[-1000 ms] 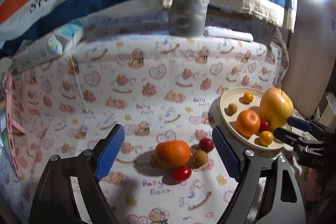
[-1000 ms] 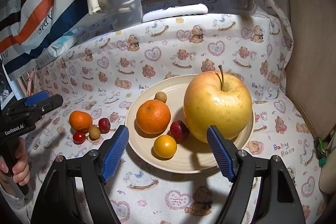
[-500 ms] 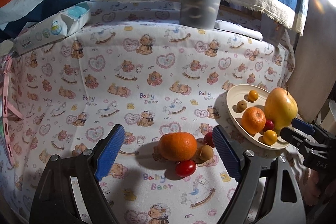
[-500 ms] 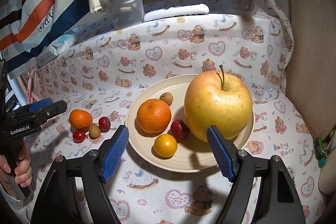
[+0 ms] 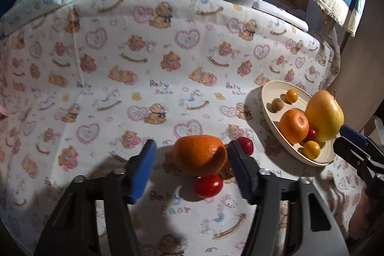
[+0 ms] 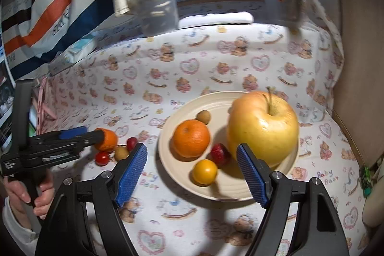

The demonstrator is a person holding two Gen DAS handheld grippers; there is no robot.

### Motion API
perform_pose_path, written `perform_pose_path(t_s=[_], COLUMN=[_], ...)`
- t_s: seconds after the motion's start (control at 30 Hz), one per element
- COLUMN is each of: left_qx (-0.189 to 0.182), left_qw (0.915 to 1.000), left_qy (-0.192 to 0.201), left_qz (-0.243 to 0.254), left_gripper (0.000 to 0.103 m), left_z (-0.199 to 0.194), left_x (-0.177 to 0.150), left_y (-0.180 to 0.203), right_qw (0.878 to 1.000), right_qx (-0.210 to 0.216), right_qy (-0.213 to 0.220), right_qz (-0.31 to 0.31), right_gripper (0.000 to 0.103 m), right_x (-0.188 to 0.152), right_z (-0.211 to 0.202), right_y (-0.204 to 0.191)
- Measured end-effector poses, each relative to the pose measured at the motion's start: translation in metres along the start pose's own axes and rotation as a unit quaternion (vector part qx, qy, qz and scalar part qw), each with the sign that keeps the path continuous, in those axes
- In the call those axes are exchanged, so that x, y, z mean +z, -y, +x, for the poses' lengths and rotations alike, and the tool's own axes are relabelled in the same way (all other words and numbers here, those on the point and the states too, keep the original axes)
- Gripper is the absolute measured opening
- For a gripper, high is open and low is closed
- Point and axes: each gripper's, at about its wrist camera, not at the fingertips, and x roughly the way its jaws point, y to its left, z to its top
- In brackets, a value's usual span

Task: Organize fruits
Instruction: 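Grasp the large orange with the left tool while the right tool approaches a small red apple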

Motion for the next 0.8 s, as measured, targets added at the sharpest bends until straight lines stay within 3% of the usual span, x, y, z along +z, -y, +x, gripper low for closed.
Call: perform_pose_path(t_s=[0.43, 0.53, 0.57, 0.8], left_qx=[-0.004, -0.012, -0.015, -0.006], left_qw=[0.9998, 0.9994, 0.9994, 0.9997], left_qy=[-0.017, -0.032, -0.032, -0.008], left_qz=[0.002, 0.0, -0.002, -0.024], left_gripper=[0.059, 0.056, 0.05, 0.048], left_z=[0.016, 0.023, 0.023, 0.006], left_x=[0.0, -0.001, -0.001, 0.0], left_y=[0.004, 0.005, 0.005, -0.002], right_qw=[1.0, 0.999, 0.999, 0.999], right_qx=[0.017, 0.021, 0.022, 0.031], right_qy=[-0.012, -0.02, -0.023, -0.033], right_qz=[-0.021, -0.013, -0.011, 0.005], right_gripper=[0.078, 0.078, 0.078, 0.078], right_x=[0.028, 0.028, 0.028, 0.031], right_z=[0.004, 0.01, 0.013, 0.026], right_y=[-0.035, -0.036, -0.036, -0.043])
